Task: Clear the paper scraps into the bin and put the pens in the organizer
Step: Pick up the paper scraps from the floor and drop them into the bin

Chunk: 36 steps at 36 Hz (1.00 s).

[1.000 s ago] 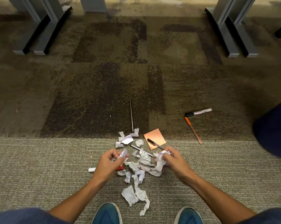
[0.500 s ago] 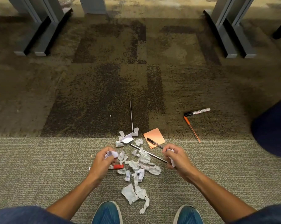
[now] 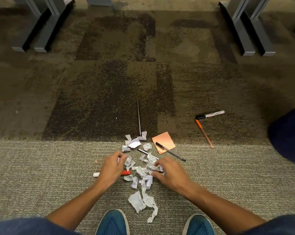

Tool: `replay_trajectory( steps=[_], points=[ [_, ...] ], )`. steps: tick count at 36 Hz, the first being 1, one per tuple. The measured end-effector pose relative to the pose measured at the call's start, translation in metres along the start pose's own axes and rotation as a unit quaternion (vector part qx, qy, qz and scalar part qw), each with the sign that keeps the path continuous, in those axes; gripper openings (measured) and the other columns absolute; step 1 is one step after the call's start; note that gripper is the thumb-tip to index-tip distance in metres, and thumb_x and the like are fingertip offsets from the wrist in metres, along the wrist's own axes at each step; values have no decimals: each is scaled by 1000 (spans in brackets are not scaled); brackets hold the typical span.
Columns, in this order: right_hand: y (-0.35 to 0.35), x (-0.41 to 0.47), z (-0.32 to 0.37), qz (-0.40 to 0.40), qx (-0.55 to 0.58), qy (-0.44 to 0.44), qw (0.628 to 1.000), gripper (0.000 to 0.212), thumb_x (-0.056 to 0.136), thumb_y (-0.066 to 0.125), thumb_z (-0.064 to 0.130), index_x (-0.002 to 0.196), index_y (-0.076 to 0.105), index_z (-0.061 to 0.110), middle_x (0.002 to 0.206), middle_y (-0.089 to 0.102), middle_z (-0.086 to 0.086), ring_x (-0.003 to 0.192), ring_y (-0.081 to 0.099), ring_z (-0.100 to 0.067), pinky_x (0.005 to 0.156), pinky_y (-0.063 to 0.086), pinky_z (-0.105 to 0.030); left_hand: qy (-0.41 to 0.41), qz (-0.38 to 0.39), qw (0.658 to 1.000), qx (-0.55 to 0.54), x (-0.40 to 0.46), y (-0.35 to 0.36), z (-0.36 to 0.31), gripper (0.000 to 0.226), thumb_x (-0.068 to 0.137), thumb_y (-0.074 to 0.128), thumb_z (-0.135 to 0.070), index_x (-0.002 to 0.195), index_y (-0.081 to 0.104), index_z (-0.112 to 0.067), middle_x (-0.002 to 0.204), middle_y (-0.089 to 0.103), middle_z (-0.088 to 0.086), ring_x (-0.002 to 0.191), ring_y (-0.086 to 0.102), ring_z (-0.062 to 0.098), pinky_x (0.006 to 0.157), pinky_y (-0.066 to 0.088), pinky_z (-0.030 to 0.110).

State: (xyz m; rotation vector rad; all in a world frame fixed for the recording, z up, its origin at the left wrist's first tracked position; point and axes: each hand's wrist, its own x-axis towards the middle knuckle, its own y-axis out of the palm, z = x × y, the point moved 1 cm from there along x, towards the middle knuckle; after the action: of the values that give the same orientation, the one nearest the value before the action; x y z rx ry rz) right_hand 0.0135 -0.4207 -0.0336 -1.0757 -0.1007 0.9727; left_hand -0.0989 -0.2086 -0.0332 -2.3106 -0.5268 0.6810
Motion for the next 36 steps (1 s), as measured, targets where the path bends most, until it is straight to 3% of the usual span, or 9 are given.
replay_trajectory(
  steps=[8, 12, 16, 20, 24, 27, 29, 33, 36],
  points=[
    [6, 0, -2, 0, -28, -16, 999, 33, 91, 57, 53, 114, 61, 29, 114, 56, 9, 99, 56, -10, 92, 51, -32, 0, 45, 997, 66, 8, 13, 2, 37, 83, 69, -43, 112, 54, -26, 99, 49, -16, 72, 49, -7, 54, 34, 10],
    [5, -2, -5, -2, -16, -24, 1000, 16, 94, 57, 43, 102, 63, 30, 107, 56, 10, 95, 56, -9, 92, 54, -35, 18, 58, 996, 58, 12, 13, 6, 27, 86, 68, -34, 109, 57, -27, 105, 51, -18, 81, 52, -4, 68, 44, 13],
    [-1, -4, -4, 49, 94, 8, 994, 8, 91, 57, 40, 84, 57, 37, 118, 60, 8, 107, 54, -8, 106, 42, -41, 39, 67, 994, 76, 8, 11, 7, 8, 89, 63, -33, 92, 61, -27, 96, 59, -13, 86, 53, -2, 87, 51, 30],
    [-13, -8, -4, 53, 232, 62, 969, 11, 92, 58, 31, 82, 58, 26, 110, 65, 9, 97, 66, -18, 84, 54, -33, 35, 60, 997, 47, 4, 7, 6, 9, 91, 62, -32, 93, 59, -23, 98, 56, -11, 89, 52, 2, 86, 48, 28],
    [-25, -14, -10, 38, 275, 75, 958, 21, 95, 53, 24, 75, 56, 20, 102, 65, 8, 88, 58, -7, 88, 49, -42, 36, 46, 998, 22, -2, 5, 3, 15, 91, 62, -30, 83, 51, -24, 107, 55, -13, 98, 52, 6, 92, 44, 30],
    [-31, -21, -17, 34, 326, 88, 941, 23, 96, 50, 17, 74, 56, 12, 81, 71, -2, 66, 66, -25, 60, 56, -38, 11, 46, 998, -51, -8, 2, 1, 9, 94, 58, -26, 89, 51, -23, 116, 53, -13, 84, 68, 3, 74, 52, 20],
    [-35, -24, -22, 28, 367, 100, 924, 21, 92, 52, 13, 72, 56, 7, 85, 74, -9, 73, 69, -39, 47, 53, -33, -3, 41, 994, -97, -10, 1, 0, 8, 95, 56, -25, 92, 49, -24, 109, 61, -8, 72, 72, 2, 55, 54, 17],
    [-38, -24, -30, 5, 388, 115, 915, 23, 87, 55, 1, 67, 50, 11, 83, 73, -11, 69, 70, -26, 44, 50, -29, -3, 24, 993, -117, -12, -3, -3, 15, 98, 50, -15, 98, 46, -30, 93, 66, 2, 65, 68, -4, 45, 50, 14],
    [-38, -24, -36, -1, 373, 120, 920, 20, 88, 53, -1, 75, 49, 13, 73, 69, -10, 59, 57, -22, 43, 42, -31, 34, 30, 996, -74, -11, -2, -5, 26, 98, 50, -11, 104, 48, -36, 107, 60, -3, 48, 58, -3, 42, 44, 10]
  ],
)
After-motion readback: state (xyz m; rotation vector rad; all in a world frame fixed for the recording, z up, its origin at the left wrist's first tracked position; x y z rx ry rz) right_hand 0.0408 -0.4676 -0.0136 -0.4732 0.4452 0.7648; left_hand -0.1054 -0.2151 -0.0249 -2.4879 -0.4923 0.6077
